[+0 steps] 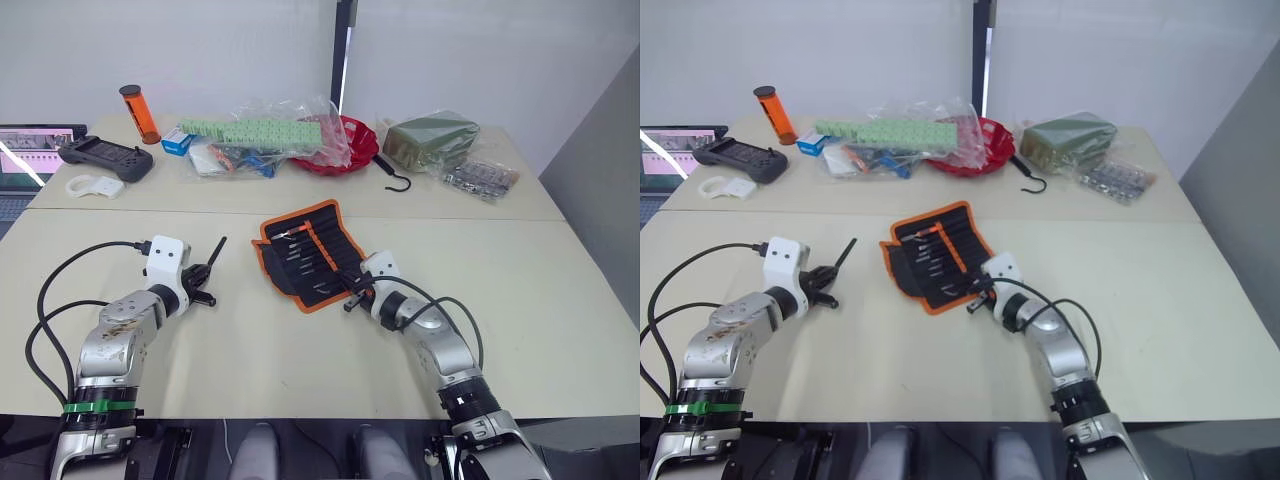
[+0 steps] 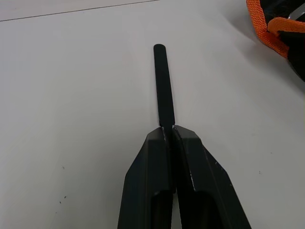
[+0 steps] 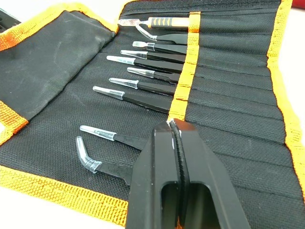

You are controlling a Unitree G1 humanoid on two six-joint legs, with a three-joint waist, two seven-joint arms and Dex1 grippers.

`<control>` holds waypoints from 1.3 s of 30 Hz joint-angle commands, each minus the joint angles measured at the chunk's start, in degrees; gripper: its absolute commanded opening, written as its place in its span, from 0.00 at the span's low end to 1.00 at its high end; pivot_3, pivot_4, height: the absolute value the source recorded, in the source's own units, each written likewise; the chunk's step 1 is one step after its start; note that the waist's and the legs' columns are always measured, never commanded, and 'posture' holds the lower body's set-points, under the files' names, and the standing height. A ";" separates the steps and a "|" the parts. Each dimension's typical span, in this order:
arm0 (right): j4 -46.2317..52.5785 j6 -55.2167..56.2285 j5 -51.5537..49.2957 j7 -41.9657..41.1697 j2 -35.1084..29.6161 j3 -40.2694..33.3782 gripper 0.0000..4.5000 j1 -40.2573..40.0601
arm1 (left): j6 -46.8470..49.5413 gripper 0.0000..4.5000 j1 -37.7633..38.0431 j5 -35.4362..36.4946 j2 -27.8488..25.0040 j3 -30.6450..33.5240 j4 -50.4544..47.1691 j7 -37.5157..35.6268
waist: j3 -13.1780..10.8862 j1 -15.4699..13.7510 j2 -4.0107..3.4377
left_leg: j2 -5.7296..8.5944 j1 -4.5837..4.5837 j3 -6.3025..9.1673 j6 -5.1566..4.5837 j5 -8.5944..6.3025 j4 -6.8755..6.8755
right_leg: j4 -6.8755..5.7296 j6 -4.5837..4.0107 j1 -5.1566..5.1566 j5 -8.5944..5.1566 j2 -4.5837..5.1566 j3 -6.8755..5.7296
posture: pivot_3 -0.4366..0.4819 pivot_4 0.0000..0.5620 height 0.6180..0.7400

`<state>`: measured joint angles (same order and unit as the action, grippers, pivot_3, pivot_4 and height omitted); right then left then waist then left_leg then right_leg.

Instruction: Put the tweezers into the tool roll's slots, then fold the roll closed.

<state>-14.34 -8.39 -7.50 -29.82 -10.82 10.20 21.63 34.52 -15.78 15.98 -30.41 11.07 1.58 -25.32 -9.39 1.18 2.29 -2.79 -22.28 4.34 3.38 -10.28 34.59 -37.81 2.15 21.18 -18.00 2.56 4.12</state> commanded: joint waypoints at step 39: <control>10.26 -10.33 0.51 2.61 -4.13 -0.51 0.00 -7.23 | 10.86 0.01 -27.18 -0.70 -9.63 -27.95 -3.88 -31.21 | -0.29 0.41 -0.34 | 0.04 -1.03 0.04 -0.03 0.02 0.18 | -0.12 0.15 0.96 0.04 -0.08 0.01 | 0.48 0.27 1.00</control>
<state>-2.09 -15.92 -7.56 -27.42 -14.83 9.42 16.26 45.23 -41.64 16.08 -39.90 -17.11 -1.98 -56.76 -9.68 1.59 1.94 -2.75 -23.30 4.38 3.35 -10.26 34.77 -37.93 2.30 22.14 -17.96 2.48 4.13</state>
